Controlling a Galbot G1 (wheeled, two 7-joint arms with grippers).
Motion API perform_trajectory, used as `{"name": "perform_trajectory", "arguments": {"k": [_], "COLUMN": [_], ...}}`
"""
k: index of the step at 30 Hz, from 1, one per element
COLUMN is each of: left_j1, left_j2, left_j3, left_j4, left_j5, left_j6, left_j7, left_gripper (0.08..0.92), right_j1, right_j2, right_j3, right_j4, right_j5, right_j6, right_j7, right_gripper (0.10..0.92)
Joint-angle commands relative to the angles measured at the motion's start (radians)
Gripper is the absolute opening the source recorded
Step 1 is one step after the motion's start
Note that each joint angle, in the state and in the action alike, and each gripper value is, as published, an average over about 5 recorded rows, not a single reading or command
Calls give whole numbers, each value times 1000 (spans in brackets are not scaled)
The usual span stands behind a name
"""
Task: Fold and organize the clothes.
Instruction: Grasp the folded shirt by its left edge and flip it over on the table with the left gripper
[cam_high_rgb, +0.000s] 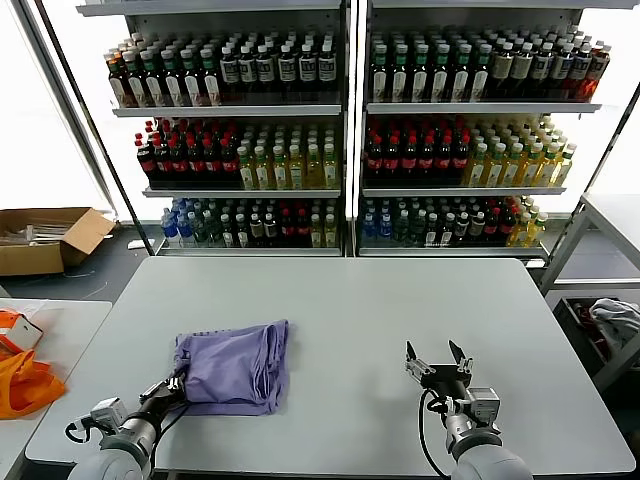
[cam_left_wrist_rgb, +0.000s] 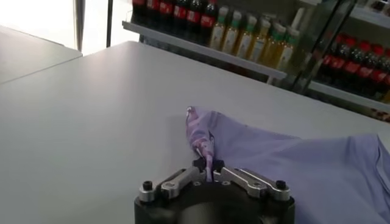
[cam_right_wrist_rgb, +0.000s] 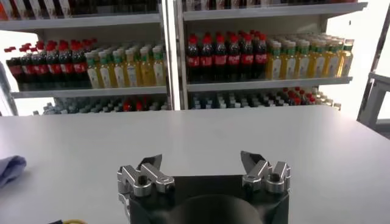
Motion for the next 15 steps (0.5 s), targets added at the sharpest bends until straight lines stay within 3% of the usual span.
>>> {"name": "perform_trajectory", "arguments": {"k": [1,9,15], "left_j1": [-2,11,28], "left_j2": [79,320,468], "left_j3": [-157,-419,-517], "left_j4": [-60,-102,-65], "left_j5": [12,19,84], "left_j6": [-19,6,15], "left_j7": [-23,1,40], "left_gripper": [109,109,109], "right_j1": [9,39,64], "right_j2": [-3,-5,-1], "right_j3": [-1,-13,-21], "right_j4": [-4,-29,-53], "right_j5": [4,17,30], "right_j6": [-2,-3,-2], "right_j7": [0,0,0], "right_gripper": [823,823,823]}}
